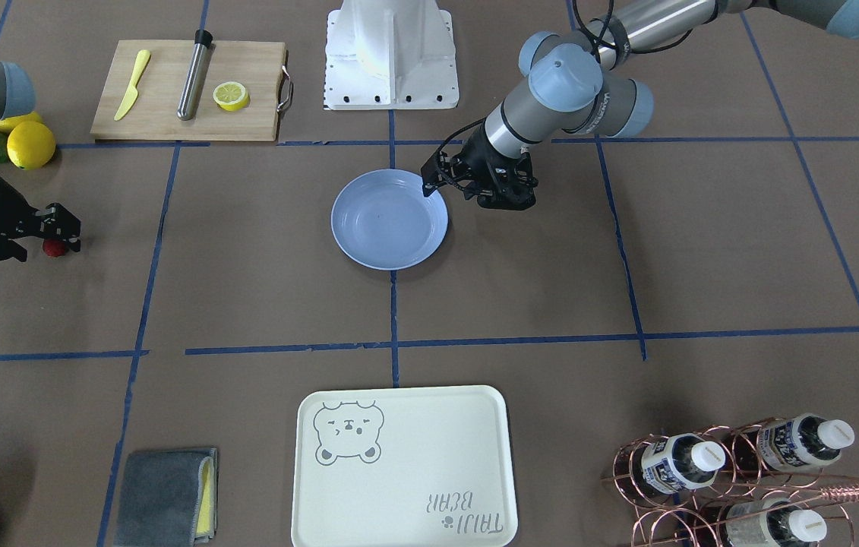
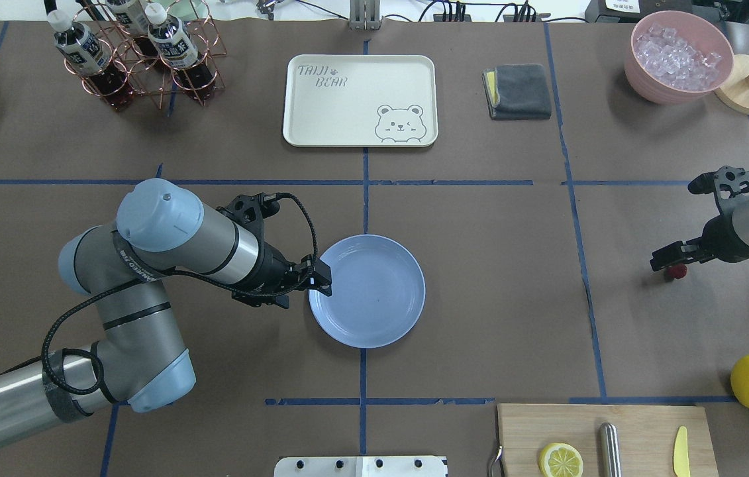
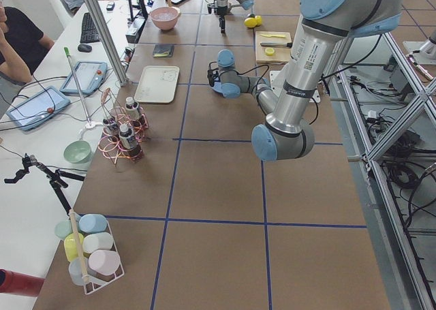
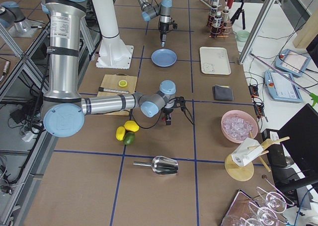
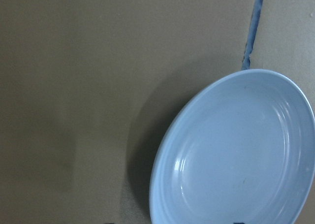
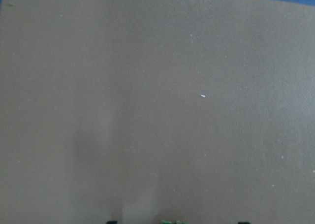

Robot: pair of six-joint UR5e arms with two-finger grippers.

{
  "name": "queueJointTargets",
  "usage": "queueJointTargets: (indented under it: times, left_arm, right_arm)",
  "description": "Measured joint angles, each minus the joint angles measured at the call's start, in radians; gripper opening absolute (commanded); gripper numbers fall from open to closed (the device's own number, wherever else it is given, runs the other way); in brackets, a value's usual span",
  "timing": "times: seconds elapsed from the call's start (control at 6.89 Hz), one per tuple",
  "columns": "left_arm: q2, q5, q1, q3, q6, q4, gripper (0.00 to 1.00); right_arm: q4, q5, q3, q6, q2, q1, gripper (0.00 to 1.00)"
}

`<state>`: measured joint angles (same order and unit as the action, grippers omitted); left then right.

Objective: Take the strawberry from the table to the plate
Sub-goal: 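Lift the red strawberry with the right gripper and carry it toward the plate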

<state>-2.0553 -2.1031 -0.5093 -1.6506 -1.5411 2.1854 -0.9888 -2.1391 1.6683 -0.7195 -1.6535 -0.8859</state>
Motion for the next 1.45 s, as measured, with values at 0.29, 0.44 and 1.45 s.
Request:
queueJointTargets:
  times: [0.29, 0.44, 1.45]
  left_arm:
    - [0.001, 0.0, 0.0, -0.001, 0.0, 0.0, 0.86]
    - [0.001, 0.0, 0.0, 0.0, -0.001, 0.001, 0.87]
    - [0.003, 0.0, -0.003, -0.016, -0.002, 0.002, 0.88]
  right_arm:
    - [-0.001, -0.005, -0.011, 0.0, -0.001, 0.001, 0.8]
    - [0.0, -0.008, -0.012, 0.0, -0.002, 0.001, 0.79]
    - [-0.009, -0.016, 0.052, -0.019, -0.011, -0.001, 0.0]
